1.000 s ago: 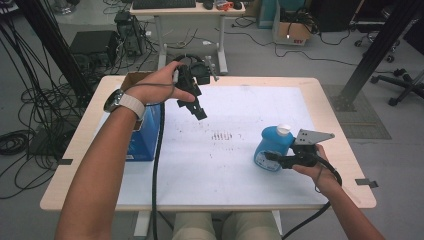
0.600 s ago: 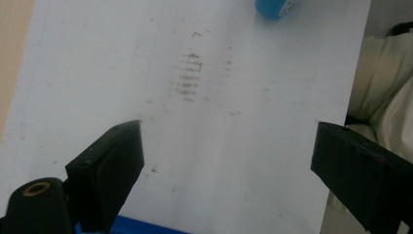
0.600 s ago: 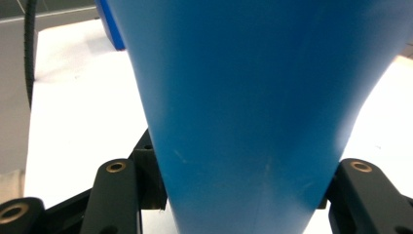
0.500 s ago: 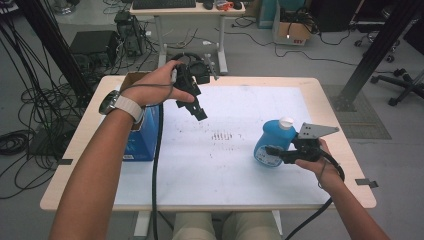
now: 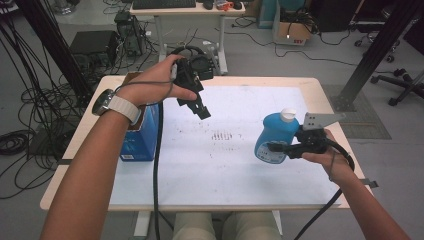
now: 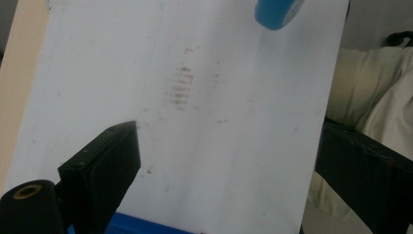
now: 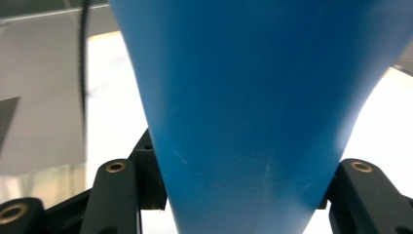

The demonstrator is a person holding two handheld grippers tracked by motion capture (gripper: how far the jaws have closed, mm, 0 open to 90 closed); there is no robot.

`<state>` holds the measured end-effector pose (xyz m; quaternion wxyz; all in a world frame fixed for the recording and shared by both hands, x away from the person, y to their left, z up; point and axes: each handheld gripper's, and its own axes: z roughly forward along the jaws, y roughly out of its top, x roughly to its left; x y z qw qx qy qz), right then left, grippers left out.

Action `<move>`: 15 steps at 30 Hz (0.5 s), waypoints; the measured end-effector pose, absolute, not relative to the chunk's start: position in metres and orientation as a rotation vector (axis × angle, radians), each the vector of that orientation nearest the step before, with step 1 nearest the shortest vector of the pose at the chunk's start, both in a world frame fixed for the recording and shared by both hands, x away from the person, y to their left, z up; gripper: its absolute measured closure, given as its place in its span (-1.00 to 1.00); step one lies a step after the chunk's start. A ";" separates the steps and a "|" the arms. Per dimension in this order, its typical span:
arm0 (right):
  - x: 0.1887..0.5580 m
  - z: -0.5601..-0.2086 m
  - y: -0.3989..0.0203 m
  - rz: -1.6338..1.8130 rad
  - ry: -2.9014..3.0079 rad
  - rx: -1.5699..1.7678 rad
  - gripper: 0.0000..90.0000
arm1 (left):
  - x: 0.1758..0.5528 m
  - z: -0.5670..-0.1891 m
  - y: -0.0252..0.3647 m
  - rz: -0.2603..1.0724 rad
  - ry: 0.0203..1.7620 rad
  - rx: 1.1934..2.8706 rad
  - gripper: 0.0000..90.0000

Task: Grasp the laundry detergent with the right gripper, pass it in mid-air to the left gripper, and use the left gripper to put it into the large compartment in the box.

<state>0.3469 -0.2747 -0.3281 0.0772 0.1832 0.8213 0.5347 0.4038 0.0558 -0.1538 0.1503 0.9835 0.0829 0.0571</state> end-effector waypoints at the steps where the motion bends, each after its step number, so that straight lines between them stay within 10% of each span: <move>1: 0.347 -0.324 -0.273 1.608 2.471 0.536 -0.04 | 0.403 -0.151 0.055 0.170 0.232 2.827 -0.80; 15: 0.345 -0.272 -0.249 1.645 2.575 0.336 -0.04 | 0.385 -0.127 0.041 0.154 0.169 2.842 -0.81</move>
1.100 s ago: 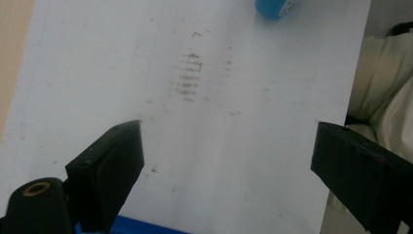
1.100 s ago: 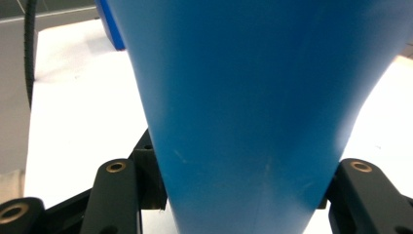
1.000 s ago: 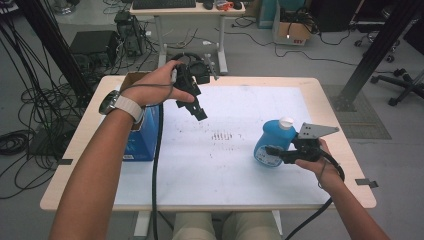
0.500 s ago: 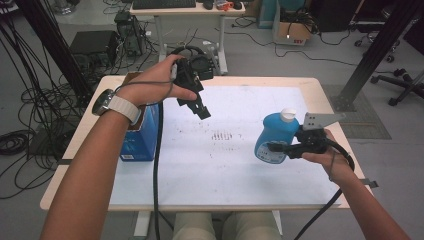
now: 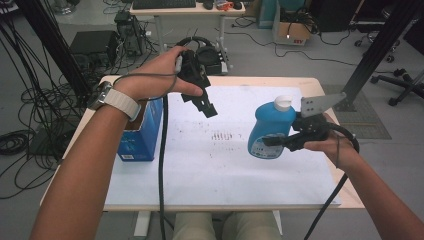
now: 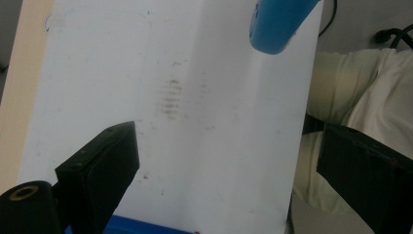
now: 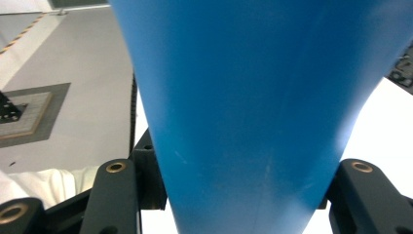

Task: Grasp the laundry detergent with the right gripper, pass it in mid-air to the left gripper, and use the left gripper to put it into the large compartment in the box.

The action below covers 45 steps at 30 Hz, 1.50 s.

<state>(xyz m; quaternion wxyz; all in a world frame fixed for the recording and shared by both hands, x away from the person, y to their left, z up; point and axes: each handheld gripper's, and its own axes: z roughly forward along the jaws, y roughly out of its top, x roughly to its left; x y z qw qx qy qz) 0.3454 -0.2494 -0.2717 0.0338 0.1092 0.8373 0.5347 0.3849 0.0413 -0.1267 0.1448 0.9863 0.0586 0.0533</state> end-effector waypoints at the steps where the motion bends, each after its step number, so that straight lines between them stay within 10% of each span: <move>1: 0.345 -0.269 -0.247 1.648 2.574 0.322 -0.04 | 0.383 -0.125 0.040 0.152 0.172 2.848 -0.81; 45: 0.351 -0.269 -0.179 1.628 2.675 0.111 -0.03 | 0.353 -0.120 0.007 0.036 0.047 2.863 -0.86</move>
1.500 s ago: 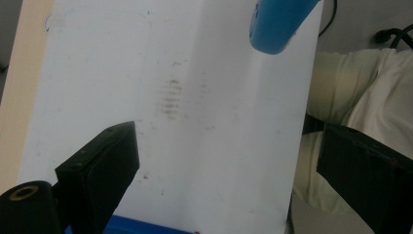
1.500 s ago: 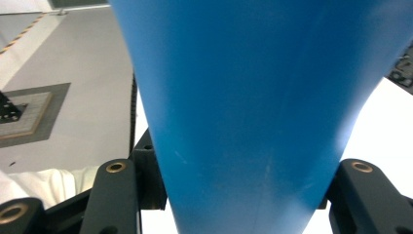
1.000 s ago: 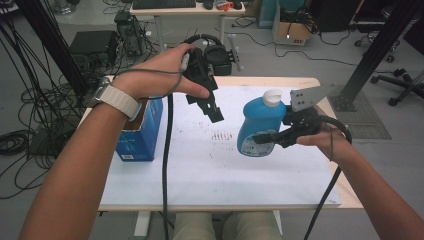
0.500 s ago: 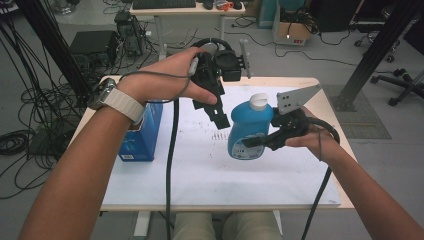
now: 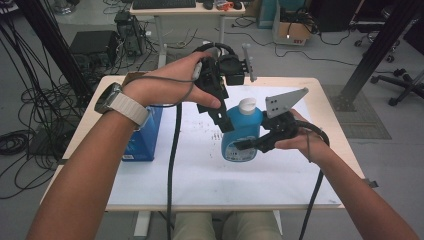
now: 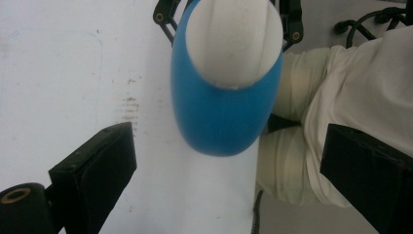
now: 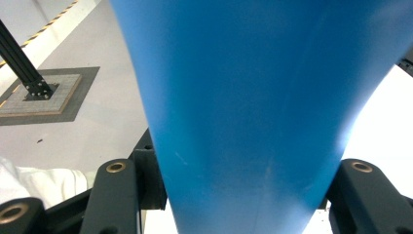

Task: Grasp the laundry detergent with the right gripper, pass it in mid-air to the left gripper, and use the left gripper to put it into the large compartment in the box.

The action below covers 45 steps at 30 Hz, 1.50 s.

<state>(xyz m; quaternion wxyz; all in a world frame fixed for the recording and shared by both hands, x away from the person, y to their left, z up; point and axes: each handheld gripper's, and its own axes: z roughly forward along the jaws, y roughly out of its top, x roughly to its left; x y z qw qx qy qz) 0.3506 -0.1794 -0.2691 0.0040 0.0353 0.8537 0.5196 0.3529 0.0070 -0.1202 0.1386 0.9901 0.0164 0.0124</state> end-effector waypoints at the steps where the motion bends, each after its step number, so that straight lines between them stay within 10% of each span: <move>1: 0.351 -0.270 -0.178 1.624 2.672 0.104 -0.03 | 0.353 -0.121 0.007 0.033 0.051 2.865 -0.86; 45: 0.353 -0.279 -0.158 1.587 2.722 0.111 -0.03 | 0.361 -0.132 -0.003 0.059 0.069 2.872 -0.87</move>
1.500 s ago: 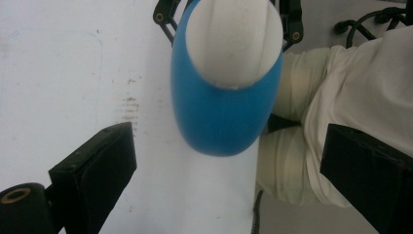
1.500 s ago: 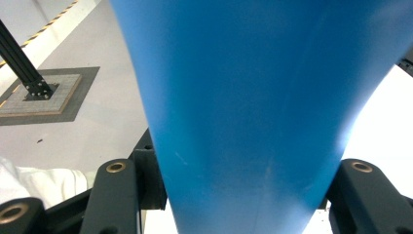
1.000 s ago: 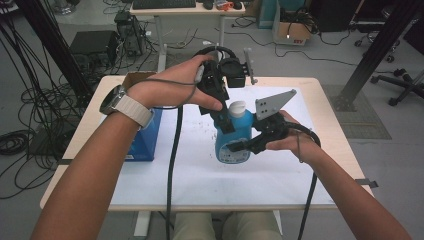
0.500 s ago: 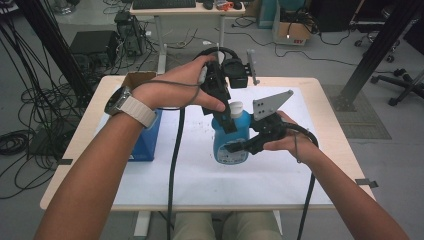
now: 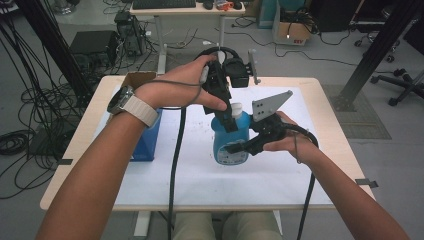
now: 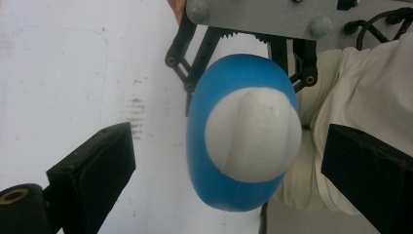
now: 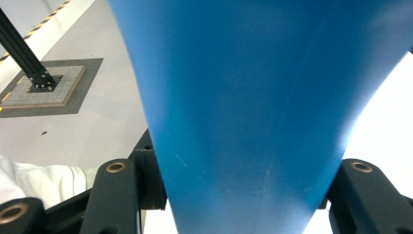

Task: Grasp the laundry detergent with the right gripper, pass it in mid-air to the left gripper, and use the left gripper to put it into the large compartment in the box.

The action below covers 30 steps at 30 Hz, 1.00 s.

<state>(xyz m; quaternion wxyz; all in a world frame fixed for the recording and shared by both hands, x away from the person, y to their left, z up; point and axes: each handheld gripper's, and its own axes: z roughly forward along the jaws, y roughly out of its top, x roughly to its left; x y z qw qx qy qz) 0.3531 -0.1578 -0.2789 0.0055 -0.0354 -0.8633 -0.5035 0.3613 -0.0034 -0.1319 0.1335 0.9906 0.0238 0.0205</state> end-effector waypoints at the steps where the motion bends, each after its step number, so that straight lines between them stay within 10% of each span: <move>1: 0.353 -0.279 -0.158 -1.576 -2.703 -0.111 -0.03 | 0.361 -0.132 -0.003 0.057 0.068 2.872 -0.87; 30: 0.356 -0.279 -0.160 -1.569 -2.703 -0.125 -0.03 | 0.361 -0.133 -0.002 0.058 0.077 2.876 -0.87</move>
